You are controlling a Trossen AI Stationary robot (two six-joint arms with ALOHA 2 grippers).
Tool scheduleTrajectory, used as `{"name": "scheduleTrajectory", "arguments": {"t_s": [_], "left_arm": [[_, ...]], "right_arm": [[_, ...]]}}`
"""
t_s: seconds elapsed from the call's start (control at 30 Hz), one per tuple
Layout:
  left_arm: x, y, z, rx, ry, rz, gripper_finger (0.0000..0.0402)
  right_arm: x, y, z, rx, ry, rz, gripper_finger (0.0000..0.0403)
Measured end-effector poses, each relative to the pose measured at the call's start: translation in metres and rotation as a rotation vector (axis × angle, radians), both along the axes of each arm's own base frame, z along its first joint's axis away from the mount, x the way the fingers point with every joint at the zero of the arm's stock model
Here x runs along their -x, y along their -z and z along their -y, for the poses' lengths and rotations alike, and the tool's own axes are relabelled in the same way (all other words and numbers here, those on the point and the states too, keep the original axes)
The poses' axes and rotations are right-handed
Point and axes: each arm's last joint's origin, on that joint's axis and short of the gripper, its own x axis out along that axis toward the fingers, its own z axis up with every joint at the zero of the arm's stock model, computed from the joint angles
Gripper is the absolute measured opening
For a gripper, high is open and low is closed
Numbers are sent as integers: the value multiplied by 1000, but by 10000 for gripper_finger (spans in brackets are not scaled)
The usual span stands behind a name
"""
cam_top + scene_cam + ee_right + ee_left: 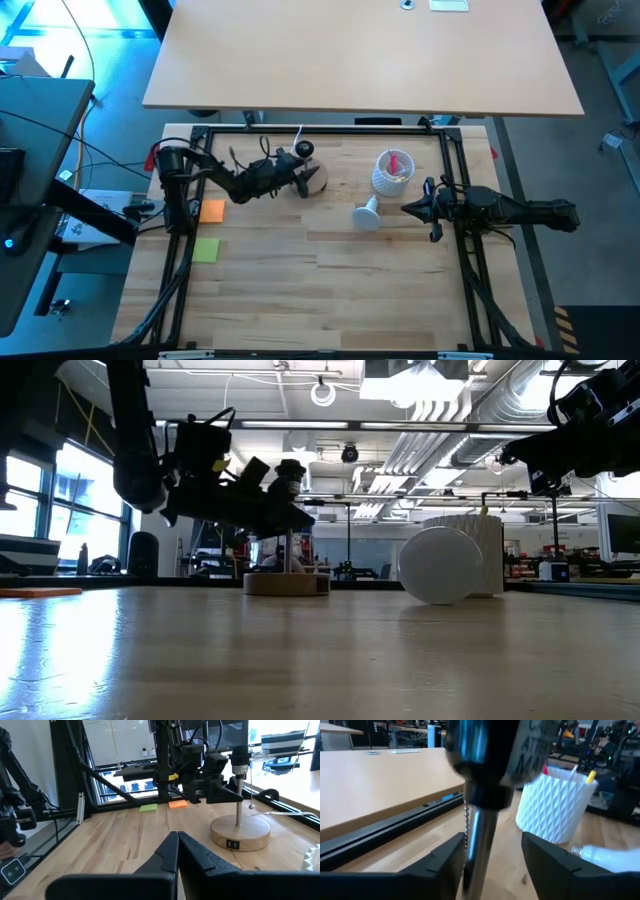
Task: Screw lightbulb
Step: Move the lamp to the center of the table
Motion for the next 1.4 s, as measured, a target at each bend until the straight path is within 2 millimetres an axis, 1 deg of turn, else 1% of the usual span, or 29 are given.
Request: {"name": "scheduleTrajectory", "arguments": {"t_s": [0.13,0.3,0.47,0.57,0.67,0.83,0.97,1.07,1.17,1.4], "left_arm": [[2,-4,2,11,-7,9,142],[12,-11,10,14,-42,-11,86],[19,-24,15,8,-50,28,29],[19,-29,21,7,-30,30,28],[19,-34,31,10,-3,0,28],[22,-40,58,23,-1,-109,28],[23,-48,84,34,34,-101,28],[24,-48,99,25,48,-111,28],[25,-46,105,13,46,-139,33],[24,-39,108,56,41,-172,47]], "right_arm": [[0,0,0,0,0,0,0],[0,0,0,0,0,0,0],[0,0,0,0,0,0,0],[0,0,0,0,0,0,0],[0,0,0,0,0,0,0],[0,0,0,0,0,0,0],[0,0,0,0,0,0,0],[0,0,0,0,0,0,0],[0,0,0,0,0,0,0],[0,0,0,0,0,0,0]]}}
